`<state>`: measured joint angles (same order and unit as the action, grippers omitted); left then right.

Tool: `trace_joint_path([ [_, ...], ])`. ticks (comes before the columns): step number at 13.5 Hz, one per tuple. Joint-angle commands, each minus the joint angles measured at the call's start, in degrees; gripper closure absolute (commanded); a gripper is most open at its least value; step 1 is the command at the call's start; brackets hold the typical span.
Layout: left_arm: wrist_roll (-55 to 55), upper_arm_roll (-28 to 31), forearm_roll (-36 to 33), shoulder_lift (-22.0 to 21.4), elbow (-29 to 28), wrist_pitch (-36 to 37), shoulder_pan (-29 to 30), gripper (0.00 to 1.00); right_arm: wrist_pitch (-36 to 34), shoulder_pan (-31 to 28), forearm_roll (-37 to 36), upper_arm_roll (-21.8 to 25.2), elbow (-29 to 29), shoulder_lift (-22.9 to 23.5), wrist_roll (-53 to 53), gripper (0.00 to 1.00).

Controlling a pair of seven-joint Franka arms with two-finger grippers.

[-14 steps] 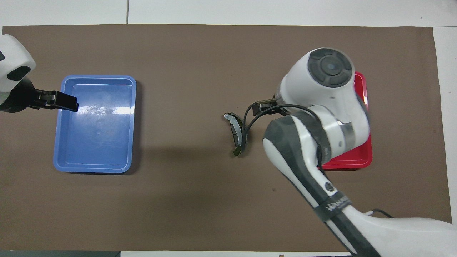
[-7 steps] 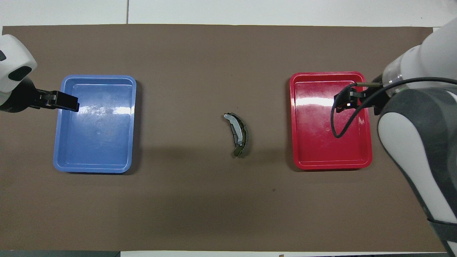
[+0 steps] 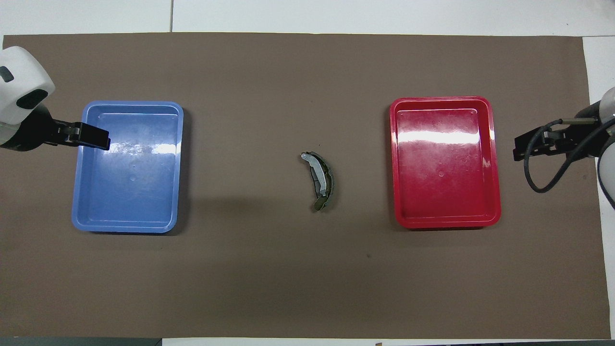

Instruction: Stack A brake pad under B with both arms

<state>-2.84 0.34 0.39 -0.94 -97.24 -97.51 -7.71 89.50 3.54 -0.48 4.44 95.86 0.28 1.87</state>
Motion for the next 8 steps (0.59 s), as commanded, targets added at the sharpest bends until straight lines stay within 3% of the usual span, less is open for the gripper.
trace_joint_path([
  [1,-0.23,-0.79,0.93,-1.26,-1.73,-1.36,1.47,0.01,-0.55,-1.34,-2.24,-1.10,0.82,-0.98,-1.61,0.00],
  [8,-0.32,-0.43,0.93,-1.08,-1.99,-1.27,1.38,0.01,-0.91,-2.58,-1.80,-1.02,0.47,-1.25,-1.96,0.00],
])
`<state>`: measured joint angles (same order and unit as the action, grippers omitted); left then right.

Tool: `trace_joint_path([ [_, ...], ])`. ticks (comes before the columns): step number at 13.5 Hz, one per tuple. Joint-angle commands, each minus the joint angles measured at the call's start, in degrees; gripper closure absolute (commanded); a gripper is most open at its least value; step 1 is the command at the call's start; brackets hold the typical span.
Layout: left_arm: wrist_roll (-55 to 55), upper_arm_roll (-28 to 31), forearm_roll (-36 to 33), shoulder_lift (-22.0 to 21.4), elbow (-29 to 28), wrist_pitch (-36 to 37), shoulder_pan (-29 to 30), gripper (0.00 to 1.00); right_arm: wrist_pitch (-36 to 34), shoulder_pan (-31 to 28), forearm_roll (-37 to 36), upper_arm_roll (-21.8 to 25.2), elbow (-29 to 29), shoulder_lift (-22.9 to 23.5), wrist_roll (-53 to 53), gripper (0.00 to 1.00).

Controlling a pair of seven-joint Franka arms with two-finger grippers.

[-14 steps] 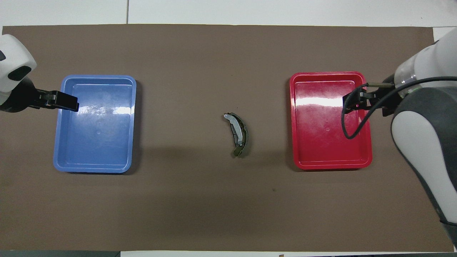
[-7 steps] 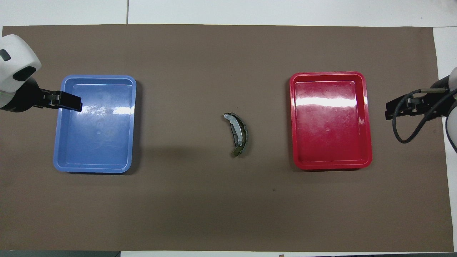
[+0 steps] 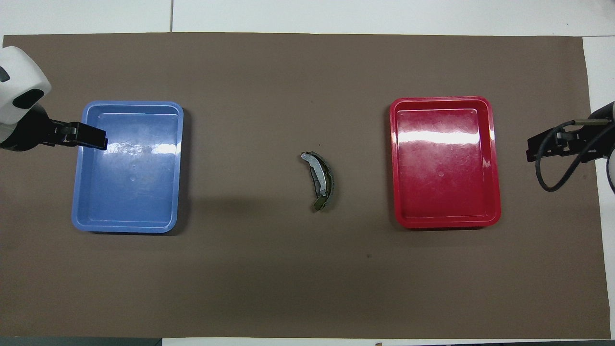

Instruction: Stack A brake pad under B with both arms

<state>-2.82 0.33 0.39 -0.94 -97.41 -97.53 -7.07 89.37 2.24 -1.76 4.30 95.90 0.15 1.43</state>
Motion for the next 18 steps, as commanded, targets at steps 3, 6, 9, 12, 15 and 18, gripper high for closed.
trace_joint_path([
  [3,-0.34,-0.42,0.93,-1.09,-1.82,-1.35,0.74,0.01,-0.78,-2.68,-0.44,-1.31,0.60,-1.82,-1.61,0.00],
  [6,-0.34,-0.42,0.93,-1.09,-1.82,-1.35,0.74,0.01,-1.04,-2.95,-0.18,-1.31,0.69,-2.17,-2.13,0.00],
  [9,-0.34,-0.42,0.93,-1.09,-1.82,-1.35,0.74,0.01,-1.04,-3.38,-0.18,-1.31,0.78,-2.17,-2.14,0.00],
  [12,-0.25,-0.42,0.93,-1.09,-1.82,-1.35,0.74,0.01,-1.04,-3.65,-0.18,-1.66,0.51,-2.78,-2.14,0.00],
  [15,0.71,-0.42,0.93,-1.09,-1.64,-1.35,0.74,0.01,-0.87,-3.74,-0.18,-1.75,0.43,-2.96,-2.14,0.00],
  [18,2.20,-0.77,0.93,-1.09,-1.55,-1.35,0.74,0.01,-0.52,-3.74,-0.18,-1.75,0.51,-2.96,-2.05,0.00],
])
